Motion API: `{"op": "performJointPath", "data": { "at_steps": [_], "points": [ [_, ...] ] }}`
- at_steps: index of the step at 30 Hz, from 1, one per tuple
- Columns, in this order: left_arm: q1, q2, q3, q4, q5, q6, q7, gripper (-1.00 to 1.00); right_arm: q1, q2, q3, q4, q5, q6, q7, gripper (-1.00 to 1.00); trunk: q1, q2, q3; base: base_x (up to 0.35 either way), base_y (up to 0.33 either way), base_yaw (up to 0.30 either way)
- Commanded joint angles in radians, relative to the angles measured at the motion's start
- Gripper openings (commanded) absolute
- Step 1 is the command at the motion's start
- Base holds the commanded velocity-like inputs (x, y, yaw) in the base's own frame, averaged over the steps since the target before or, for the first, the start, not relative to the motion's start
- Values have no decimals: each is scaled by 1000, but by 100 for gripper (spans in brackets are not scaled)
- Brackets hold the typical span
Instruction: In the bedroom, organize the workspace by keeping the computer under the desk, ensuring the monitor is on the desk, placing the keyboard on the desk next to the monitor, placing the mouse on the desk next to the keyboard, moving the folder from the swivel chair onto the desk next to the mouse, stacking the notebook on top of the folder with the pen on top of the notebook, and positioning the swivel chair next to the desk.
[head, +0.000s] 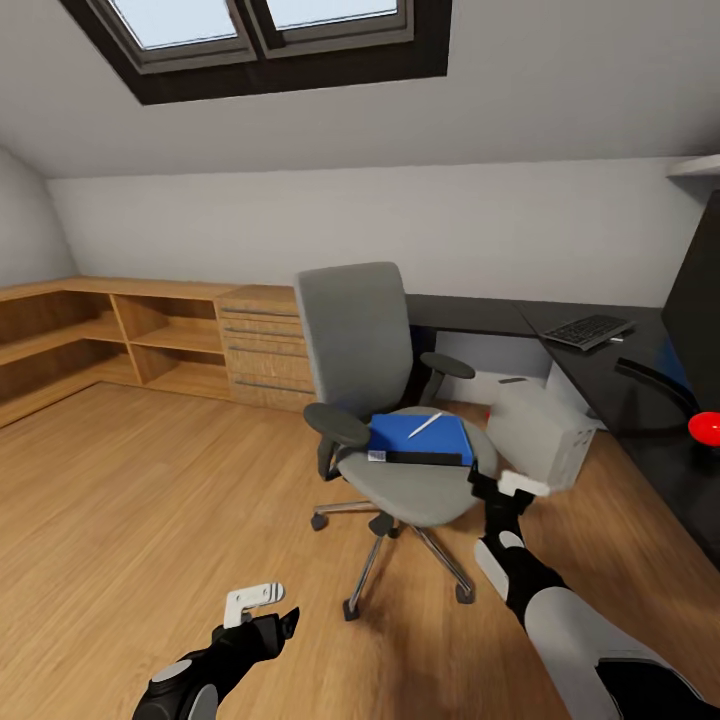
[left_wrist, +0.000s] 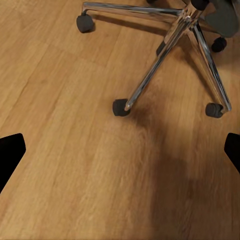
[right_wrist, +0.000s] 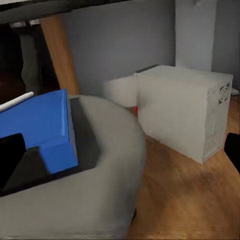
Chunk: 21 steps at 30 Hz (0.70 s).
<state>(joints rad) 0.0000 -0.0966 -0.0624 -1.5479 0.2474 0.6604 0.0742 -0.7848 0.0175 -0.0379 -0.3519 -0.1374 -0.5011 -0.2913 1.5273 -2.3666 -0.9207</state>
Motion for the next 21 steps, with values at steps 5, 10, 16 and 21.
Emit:
{"op": "performJointPath", "data": {
  "at_steps": [5,10,16,21],
  "points": [
    [0,0,0,-1,10,4,9,100,-1,-8,-12,0,-280,92,174,100,0,0,-1,0,0,0],
    [0,0,0,-1,10,4,9,100,-1,-36,-14,0,-439,151,276,100,0,0,-1,0,0,0],
    [0,0,0,-1,10,4,9,100,0,-87,-14,1,-635,231,324,100,0,0,-1,0,0,0],
    [0,0,0,-1,9,4,9,100,0,-113,-14,0,-739,311,331,100,0,0,-1,0,0,0]
  ]
}}
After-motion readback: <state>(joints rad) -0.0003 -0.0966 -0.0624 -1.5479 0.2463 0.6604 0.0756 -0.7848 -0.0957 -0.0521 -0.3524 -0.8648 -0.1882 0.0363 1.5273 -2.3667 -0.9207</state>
